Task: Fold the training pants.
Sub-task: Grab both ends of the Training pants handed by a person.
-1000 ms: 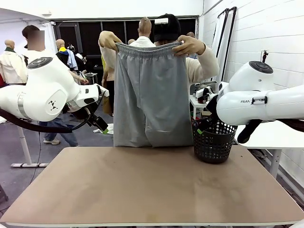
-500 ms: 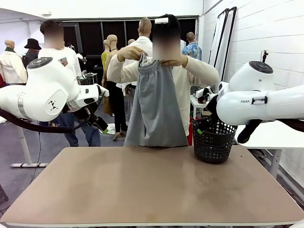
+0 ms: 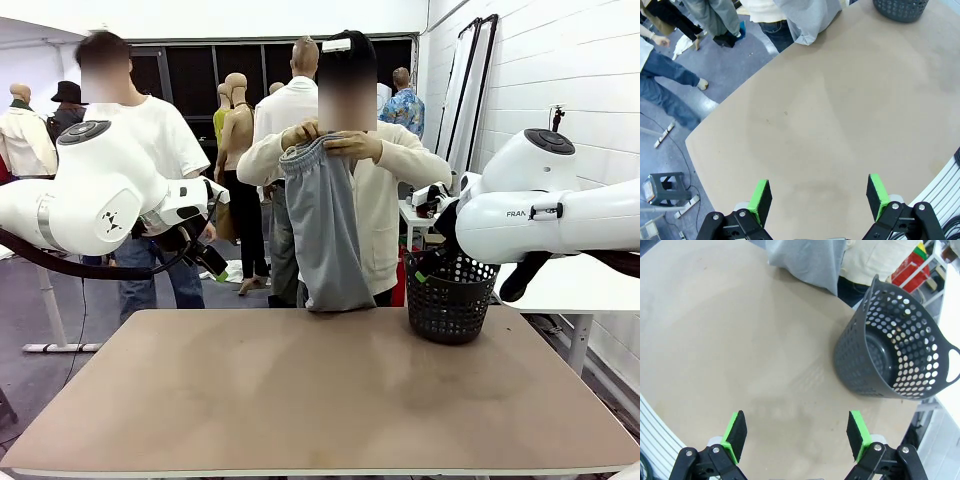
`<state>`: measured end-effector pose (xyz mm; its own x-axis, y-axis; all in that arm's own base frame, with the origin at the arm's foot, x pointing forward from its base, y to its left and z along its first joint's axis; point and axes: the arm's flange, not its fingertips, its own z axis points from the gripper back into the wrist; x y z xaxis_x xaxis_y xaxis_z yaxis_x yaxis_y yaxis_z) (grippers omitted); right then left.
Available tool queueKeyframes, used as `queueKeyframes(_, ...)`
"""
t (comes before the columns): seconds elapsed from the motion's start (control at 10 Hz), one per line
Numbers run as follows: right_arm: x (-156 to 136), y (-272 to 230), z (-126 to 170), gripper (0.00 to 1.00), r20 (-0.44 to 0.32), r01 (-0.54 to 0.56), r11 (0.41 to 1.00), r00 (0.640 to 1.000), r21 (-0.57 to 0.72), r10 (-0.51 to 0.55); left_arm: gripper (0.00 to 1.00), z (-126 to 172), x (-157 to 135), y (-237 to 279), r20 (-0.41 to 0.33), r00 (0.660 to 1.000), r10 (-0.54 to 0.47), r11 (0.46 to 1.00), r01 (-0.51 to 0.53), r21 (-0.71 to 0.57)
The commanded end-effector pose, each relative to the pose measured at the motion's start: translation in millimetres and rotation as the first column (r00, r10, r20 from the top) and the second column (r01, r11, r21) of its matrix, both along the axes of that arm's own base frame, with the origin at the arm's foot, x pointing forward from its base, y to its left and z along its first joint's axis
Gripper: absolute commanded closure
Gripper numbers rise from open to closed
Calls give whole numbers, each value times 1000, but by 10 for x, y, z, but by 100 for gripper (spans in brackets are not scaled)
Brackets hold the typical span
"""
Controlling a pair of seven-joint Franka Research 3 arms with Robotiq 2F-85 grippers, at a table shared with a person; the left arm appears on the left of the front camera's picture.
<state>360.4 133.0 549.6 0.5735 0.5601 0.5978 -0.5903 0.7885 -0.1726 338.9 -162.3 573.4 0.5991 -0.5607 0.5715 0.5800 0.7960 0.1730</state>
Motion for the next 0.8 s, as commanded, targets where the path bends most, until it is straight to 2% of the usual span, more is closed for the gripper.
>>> queueKeyframes(0.0,0,1,-14,0,-4,-6,1000,1000,5,6,0,-6,0,0,-2,1000,-1,1000,1,-1)
queueKeyframes(0.7,0,1,-14,0,-4,-6,1000,1000,5,6,0,-6,0,0,-2,1000,-1,1000,1,-1)
